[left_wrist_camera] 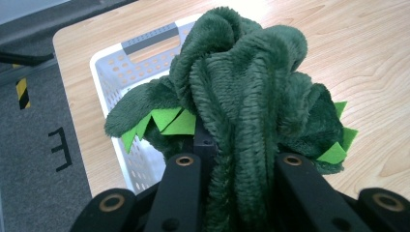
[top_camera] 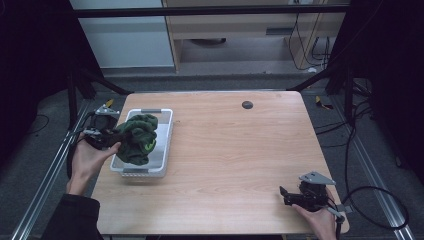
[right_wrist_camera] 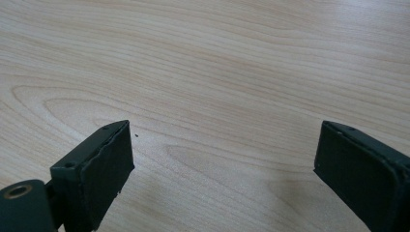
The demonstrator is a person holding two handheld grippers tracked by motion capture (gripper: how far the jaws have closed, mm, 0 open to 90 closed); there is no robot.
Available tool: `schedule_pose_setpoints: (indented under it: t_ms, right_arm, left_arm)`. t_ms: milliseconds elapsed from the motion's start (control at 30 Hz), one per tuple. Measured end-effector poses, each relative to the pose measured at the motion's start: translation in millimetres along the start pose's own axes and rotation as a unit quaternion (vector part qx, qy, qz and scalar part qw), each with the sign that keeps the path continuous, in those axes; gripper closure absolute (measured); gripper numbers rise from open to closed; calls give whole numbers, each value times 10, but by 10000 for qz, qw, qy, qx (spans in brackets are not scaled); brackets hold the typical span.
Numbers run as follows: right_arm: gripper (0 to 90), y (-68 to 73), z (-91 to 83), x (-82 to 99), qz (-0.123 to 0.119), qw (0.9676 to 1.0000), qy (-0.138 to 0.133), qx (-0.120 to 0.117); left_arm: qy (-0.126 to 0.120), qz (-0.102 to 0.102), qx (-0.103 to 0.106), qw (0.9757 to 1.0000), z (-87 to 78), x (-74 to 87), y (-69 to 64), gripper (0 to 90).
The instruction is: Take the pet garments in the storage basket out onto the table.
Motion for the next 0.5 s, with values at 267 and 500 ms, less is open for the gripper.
schedule_pose_setpoints:
  t_ms: [267,500]
  right_arm:
    - [67,-9,-5,-3,-35,10000,-23,21]
    - [67,-6,-7,-7,-22,10000,-36,23]
  left_arm:
    - [-30,128,15,9999,-104,-67,-48,789]
    - [-60,242,57,9997,-172,-100,-106,789]
Point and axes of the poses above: each handheld gripper's, and its own axes: z roughly forward along the jaws, x roughly out of its underside, y roughly to its left, the point moved 8 cm from there along z, roughly forward along the jaws, and after that the axes turned 9 degrees about -x, right-handed, at the moved point
